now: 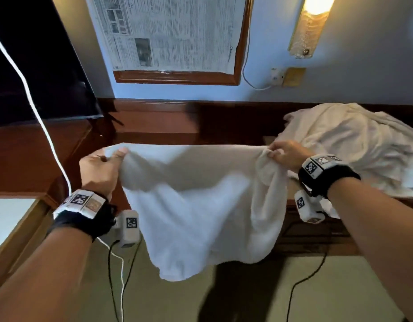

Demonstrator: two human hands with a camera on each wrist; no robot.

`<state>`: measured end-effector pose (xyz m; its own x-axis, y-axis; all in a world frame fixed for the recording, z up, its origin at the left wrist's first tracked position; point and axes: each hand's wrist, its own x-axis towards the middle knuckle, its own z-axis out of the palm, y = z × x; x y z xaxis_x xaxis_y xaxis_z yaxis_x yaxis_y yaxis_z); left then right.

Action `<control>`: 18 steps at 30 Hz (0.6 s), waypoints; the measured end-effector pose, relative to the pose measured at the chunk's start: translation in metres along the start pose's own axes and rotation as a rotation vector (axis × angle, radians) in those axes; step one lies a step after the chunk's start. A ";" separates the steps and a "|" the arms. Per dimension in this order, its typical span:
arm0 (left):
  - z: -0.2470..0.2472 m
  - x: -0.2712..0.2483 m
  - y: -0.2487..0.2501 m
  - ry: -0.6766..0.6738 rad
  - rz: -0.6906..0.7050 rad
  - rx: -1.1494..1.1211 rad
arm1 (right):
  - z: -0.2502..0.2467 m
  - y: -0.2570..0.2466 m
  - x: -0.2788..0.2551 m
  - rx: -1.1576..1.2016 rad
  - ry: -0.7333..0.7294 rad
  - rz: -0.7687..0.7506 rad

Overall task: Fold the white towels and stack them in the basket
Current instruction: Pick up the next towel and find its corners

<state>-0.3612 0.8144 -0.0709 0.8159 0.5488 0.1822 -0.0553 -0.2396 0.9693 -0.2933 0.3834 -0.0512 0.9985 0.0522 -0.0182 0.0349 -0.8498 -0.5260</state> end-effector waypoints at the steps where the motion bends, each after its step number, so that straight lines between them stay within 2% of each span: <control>1: -0.001 0.006 -0.007 -0.029 0.008 0.066 | 0.012 0.015 -0.003 0.017 0.010 0.065; 5: -0.018 0.023 -0.048 -0.122 -0.035 0.333 | 0.046 0.070 -0.037 0.009 0.051 0.332; 9: -0.047 0.029 -0.079 -0.021 -0.152 0.644 | 0.069 0.101 -0.070 0.048 0.236 0.535; 13: -0.066 0.048 -0.096 0.038 -0.295 0.716 | 0.081 0.112 -0.081 0.060 0.424 0.586; 16: -0.063 0.051 -0.094 0.003 -0.282 0.700 | 0.077 0.102 -0.075 0.104 0.578 0.604; 18: -0.059 0.047 -0.092 0.105 -0.322 0.671 | 0.074 0.089 -0.070 0.187 0.687 0.635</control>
<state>-0.3514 0.9097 -0.1418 0.6714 0.7396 -0.0464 0.5670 -0.4724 0.6748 -0.3628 0.3430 -0.1602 0.6374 -0.7603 0.1251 -0.4705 -0.5126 -0.7183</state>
